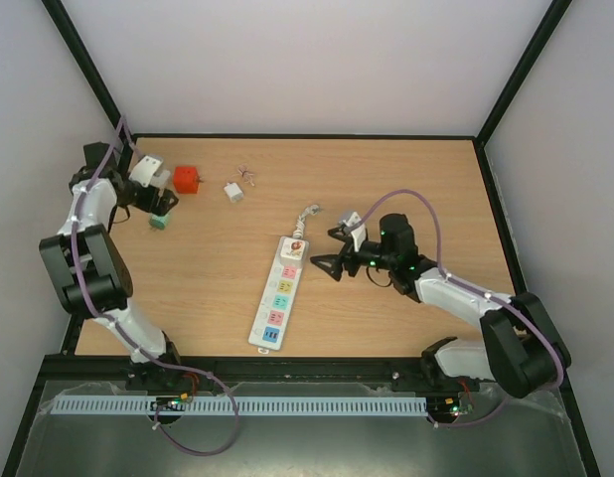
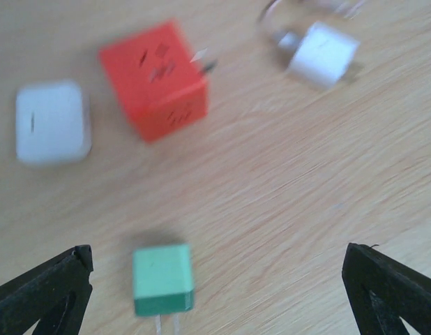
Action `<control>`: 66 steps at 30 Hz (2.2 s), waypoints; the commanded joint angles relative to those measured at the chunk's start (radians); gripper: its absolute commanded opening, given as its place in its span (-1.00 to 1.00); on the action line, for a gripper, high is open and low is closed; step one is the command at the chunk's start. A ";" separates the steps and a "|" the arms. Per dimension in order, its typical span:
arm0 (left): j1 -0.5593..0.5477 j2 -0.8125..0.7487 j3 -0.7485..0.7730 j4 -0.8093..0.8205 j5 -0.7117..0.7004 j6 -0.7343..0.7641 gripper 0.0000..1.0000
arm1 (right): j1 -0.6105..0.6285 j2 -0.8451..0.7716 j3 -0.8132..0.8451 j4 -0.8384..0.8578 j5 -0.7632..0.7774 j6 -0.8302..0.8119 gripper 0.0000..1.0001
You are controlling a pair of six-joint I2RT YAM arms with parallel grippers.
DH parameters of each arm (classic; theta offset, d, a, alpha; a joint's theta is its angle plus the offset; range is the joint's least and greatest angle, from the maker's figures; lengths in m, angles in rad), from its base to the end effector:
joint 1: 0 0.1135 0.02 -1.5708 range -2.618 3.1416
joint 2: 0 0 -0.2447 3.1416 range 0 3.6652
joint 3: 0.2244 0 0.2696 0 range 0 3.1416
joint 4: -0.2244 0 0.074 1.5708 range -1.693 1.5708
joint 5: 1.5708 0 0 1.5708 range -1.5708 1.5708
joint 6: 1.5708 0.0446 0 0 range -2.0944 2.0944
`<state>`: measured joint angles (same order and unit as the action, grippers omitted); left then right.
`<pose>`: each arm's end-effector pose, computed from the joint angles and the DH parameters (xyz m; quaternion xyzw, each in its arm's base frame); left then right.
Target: Pull the plug off the socket
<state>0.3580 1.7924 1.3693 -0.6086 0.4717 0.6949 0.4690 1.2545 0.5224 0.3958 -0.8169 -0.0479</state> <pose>0.3784 0.1199 0.2014 0.2185 0.9135 -0.0646 0.3370 0.2334 0.1547 0.1805 -0.4135 0.6648 0.4278 0.4518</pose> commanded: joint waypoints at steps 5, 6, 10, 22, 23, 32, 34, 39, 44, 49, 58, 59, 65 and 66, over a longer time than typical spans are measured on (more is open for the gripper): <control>-0.167 -0.196 -0.048 -0.098 0.307 0.160 0.99 | 0.171 0.106 -0.020 0.148 0.032 -0.096 0.97; -0.187 -0.201 -0.046 -0.113 0.335 0.174 0.99 | 0.184 0.114 -0.027 0.154 0.042 -0.115 0.97; -0.282 -0.186 -0.044 -0.193 0.398 0.291 0.99 | 0.221 0.141 -0.064 0.221 0.068 -0.150 0.99; -0.629 -0.201 -0.187 -0.017 0.254 0.424 0.99 | 0.361 0.248 -0.079 0.267 0.130 -0.315 0.78; -0.655 -0.186 -0.187 -0.007 0.235 0.428 0.99 | 0.371 0.257 -0.080 0.277 0.138 -0.323 0.73; -0.759 -0.070 -0.152 -0.055 0.216 0.517 0.97 | 0.439 0.306 -0.105 0.381 0.237 -0.376 0.25; -0.774 -0.050 -0.148 -0.038 0.204 0.509 0.95 | 0.442 0.319 -0.100 0.405 0.247 -0.371 0.21; -0.801 -0.012 -0.142 0.018 0.188 0.469 0.95 | 0.450 0.347 -0.075 0.444 0.243 -0.336 0.14; -0.822 0.010 -0.140 0.039 0.172 0.462 0.94 | 0.461 0.393 -0.063 0.465 0.231 -0.341 0.07; -0.842 0.017 -0.140 0.056 0.161 0.454 0.73 | 0.464 0.423 -0.070 0.510 0.240 -0.306 0.04; -0.844 0.016 -0.162 0.079 0.174 0.445 0.51 | 0.464 0.471 -0.061 0.534 0.256 -0.289 -0.08; -0.846 0.014 -0.166 0.084 0.171 0.445 0.50 | 0.464 0.469 -0.063 0.531 0.255 -0.292 -0.07; -0.855 0.010 -0.191 0.113 0.150 0.444 0.49 | 0.464 0.465 -0.056 0.534 0.256 -0.285 -0.03; -0.857 0.010 -0.194 0.117 0.147 0.443 0.49 | 0.463 0.463 -0.055 0.533 0.259 -0.286 -0.03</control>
<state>-0.4889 1.7988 1.1965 -0.5106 0.6151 1.1336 0.9245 1.7172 0.4469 0.8753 -0.5678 -0.3367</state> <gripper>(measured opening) 0.742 0.485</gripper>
